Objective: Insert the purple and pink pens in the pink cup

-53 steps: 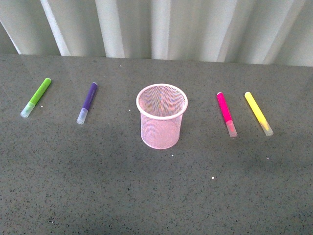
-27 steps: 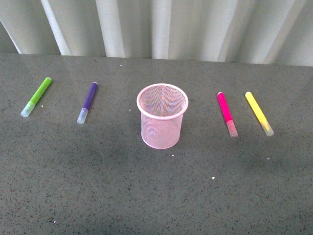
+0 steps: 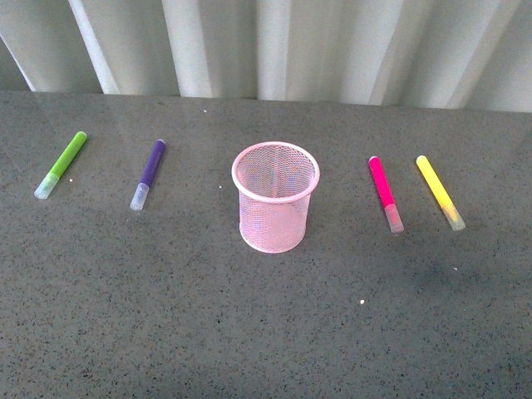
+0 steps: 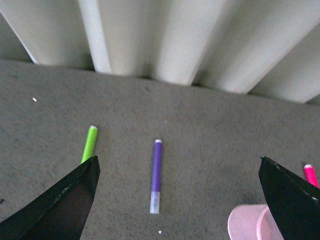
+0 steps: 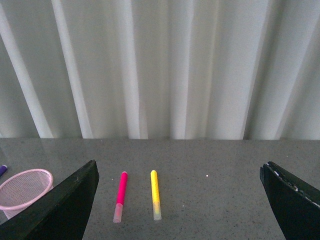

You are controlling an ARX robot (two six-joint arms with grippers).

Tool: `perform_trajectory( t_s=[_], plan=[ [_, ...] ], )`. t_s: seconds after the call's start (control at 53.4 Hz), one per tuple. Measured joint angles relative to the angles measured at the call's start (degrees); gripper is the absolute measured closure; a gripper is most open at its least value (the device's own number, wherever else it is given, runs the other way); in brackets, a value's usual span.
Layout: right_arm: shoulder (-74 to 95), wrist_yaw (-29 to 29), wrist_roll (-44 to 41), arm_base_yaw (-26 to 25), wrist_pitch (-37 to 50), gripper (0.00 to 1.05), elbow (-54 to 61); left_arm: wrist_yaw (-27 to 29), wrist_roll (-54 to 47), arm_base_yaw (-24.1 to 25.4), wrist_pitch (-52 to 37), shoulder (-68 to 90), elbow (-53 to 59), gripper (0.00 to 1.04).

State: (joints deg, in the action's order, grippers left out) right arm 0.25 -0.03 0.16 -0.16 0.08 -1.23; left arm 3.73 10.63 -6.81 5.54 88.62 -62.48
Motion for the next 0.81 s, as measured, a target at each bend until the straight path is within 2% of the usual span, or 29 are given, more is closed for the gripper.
perform_trajectory(
  t_s=[0.15,0.3,0.806],
  plan=[
    [0.0,0.0,0.0,0.0,0.0,0.07,0.0,0.85,-0.9,-2.29,7.87,14.14,-9.84,0.07],
    [0.0,0.0,0.0,0.0,0.0,0.07,0.0,2.36,-0.15,-3.82,10.25,23.19,-14.95,0.07],
    [0.0,0.0,0.0,0.0,0.0,0.07,0.0,3.61,-1.18,-5.7,3.15,39.19,-19.58,0.07]
  ],
)
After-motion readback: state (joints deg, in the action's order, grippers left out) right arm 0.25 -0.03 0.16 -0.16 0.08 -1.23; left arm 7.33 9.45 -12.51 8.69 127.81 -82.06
